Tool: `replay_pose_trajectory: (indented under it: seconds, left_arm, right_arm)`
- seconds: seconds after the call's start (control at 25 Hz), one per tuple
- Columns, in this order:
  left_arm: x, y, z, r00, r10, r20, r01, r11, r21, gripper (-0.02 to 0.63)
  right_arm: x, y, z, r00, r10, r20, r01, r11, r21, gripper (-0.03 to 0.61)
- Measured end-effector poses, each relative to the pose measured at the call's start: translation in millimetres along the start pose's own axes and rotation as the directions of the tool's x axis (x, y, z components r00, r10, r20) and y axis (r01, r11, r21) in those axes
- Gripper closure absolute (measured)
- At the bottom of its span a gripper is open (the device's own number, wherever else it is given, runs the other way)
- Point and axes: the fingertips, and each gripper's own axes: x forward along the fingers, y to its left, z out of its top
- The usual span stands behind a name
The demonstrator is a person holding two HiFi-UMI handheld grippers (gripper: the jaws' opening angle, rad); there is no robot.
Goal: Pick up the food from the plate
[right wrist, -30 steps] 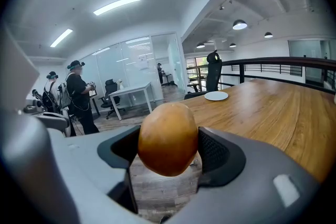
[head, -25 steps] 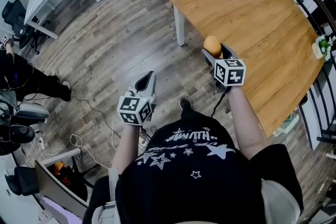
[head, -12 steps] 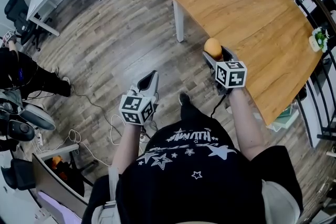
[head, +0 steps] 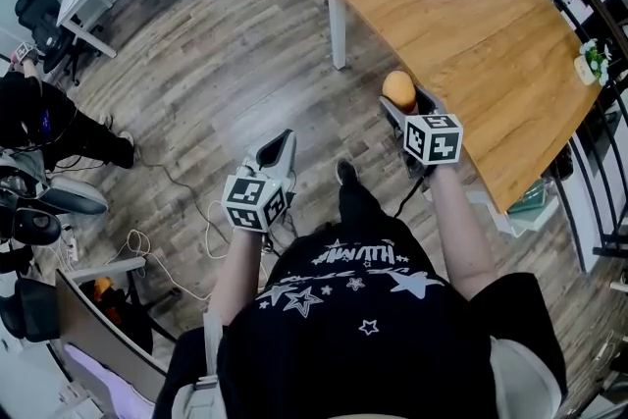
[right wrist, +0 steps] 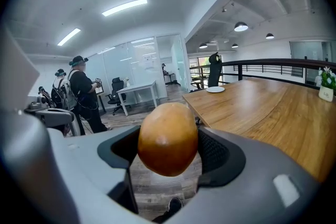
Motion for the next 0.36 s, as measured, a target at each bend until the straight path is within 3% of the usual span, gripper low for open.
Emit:
replay_pose_trajectory:
  seconds: [0.36]
  left_arm:
    - [-39.0,-0.5,-6.0,0.999,0.018,0.034,-0.019,1.0,0.02,0.612]
  right_arm:
    - [-32.0,32.8,-28.7,1.0,0.01,0.003,-0.01,1.0,-0.006,0.236]
